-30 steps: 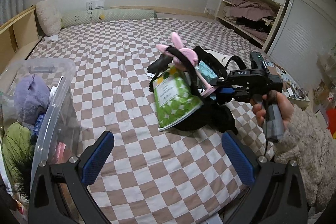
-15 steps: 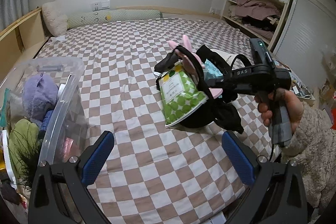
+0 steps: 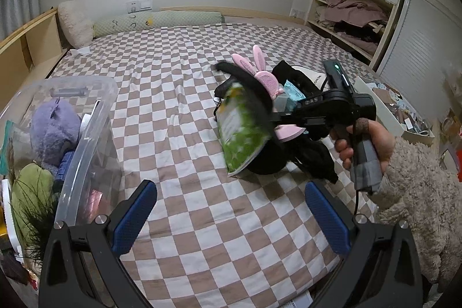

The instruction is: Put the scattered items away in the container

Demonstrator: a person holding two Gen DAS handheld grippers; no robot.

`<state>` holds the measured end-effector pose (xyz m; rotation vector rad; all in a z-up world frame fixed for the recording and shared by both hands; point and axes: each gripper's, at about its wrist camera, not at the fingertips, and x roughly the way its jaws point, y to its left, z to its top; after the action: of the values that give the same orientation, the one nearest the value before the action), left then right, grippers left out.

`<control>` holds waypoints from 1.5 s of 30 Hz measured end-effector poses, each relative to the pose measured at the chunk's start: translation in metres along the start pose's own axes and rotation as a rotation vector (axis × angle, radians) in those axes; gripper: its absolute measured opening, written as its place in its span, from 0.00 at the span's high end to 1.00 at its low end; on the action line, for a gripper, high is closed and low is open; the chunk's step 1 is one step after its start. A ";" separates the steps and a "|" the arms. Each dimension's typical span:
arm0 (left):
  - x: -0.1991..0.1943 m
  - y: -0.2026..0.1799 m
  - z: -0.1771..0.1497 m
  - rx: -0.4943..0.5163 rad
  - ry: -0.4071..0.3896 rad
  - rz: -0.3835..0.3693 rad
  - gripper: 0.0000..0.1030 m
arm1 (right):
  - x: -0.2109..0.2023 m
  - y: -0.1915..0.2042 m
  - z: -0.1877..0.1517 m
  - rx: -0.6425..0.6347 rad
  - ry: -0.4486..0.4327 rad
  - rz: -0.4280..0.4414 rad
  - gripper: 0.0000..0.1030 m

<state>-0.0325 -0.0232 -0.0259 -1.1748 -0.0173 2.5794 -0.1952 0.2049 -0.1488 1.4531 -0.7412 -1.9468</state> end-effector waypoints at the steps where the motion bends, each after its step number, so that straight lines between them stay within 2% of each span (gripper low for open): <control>1: 0.001 0.001 0.000 -0.005 0.001 0.004 0.00 | 0.009 0.012 -0.002 -0.026 0.049 0.046 0.95; 3: 0.002 0.003 0.001 -0.016 0.003 0.008 0.00 | 0.026 0.039 -0.010 -0.088 0.143 0.117 0.95; 6: 0.003 0.002 0.000 -0.013 0.004 0.005 0.00 | 0.013 0.060 -0.007 -0.164 0.090 0.098 0.95; 8: 0.005 0.001 -0.002 0.001 0.012 0.011 0.00 | -0.001 0.053 0.001 -0.171 0.034 0.040 0.95; 11: 0.006 0.000 -0.002 0.002 0.019 0.012 0.00 | -0.018 0.030 0.013 -0.183 -0.042 -0.119 0.95; 12: 0.007 0.000 -0.001 0.000 0.019 0.010 0.00 | -0.022 0.018 0.018 -0.166 -0.053 -0.147 0.95; 16: 0.009 -0.002 0.001 0.001 0.015 0.001 0.00 | -0.027 -0.007 0.026 -0.076 -0.097 -0.205 0.95; 18: 0.011 -0.003 0.002 0.007 0.019 -0.002 0.00 | -0.023 -0.003 0.031 -0.080 -0.128 -0.229 0.94; 19: 0.012 -0.003 0.002 0.009 0.023 -0.003 0.00 | -0.023 -0.001 0.034 -0.106 -0.140 -0.249 0.88; 21: 0.014 -0.003 0.003 0.011 0.030 -0.003 0.00 | -0.024 0.004 0.036 -0.177 -0.163 -0.292 0.53; 22: 0.015 -0.003 0.003 0.011 0.033 -0.003 0.00 | -0.021 0.008 0.036 -0.205 -0.168 -0.303 0.21; 23: 0.017 -0.003 0.003 0.011 0.036 -0.002 0.00 | -0.018 0.011 0.038 -0.231 -0.171 -0.314 0.13; 29: 0.022 0.004 0.003 -0.003 0.055 0.000 0.00 | 0.029 0.026 0.038 -0.494 -0.143 -0.460 0.13; 31: 0.024 0.008 0.003 -0.009 0.062 0.004 0.00 | 0.046 0.024 0.037 -0.557 -0.121 -0.486 0.09; 33: 0.026 0.012 0.003 -0.018 0.067 0.007 0.00 | 0.055 0.019 0.040 -0.582 -0.121 -0.490 0.07; 35: 0.028 0.015 0.003 -0.026 0.075 0.010 0.00 | 0.060 0.014 0.043 -0.601 -0.142 -0.498 0.00; 41: 0.034 0.022 0.003 -0.040 0.097 0.013 0.00 | 0.072 0.002 0.054 -0.606 -0.177 -0.488 0.00; 45: 0.040 0.021 0.005 -0.038 0.111 0.005 0.00 | 0.090 0.000 0.056 -0.605 -0.147 -0.514 0.00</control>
<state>-0.0665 -0.0318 -0.0547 -1.3317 -0.0395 2.5245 -0.2695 0.1433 -0.1927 1.1895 0.2054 -2.3888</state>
